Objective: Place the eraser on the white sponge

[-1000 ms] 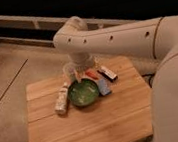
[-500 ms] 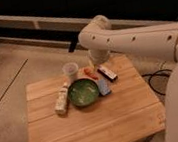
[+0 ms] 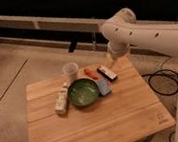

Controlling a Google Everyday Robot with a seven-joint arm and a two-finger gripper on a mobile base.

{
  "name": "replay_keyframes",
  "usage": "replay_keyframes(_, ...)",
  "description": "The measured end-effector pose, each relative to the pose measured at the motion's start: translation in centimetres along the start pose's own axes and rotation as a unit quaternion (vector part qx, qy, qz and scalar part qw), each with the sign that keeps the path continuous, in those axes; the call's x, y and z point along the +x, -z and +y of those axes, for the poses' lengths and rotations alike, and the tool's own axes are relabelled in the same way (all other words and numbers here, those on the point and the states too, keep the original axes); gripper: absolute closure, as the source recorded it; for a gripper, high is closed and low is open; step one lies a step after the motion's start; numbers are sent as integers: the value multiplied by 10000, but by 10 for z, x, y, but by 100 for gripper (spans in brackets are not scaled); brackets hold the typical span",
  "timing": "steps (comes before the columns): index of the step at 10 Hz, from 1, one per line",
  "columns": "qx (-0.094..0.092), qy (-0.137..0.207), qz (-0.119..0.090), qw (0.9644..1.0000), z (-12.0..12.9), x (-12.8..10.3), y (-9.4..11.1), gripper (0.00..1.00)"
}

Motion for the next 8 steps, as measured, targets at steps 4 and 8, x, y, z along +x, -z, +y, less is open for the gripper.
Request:
replay_keyframes(4,146,-28,-401,9991,1,-6,5,35)
replay_keyframes(8,-32,456,-783,9959,-12,-23,-21,35)
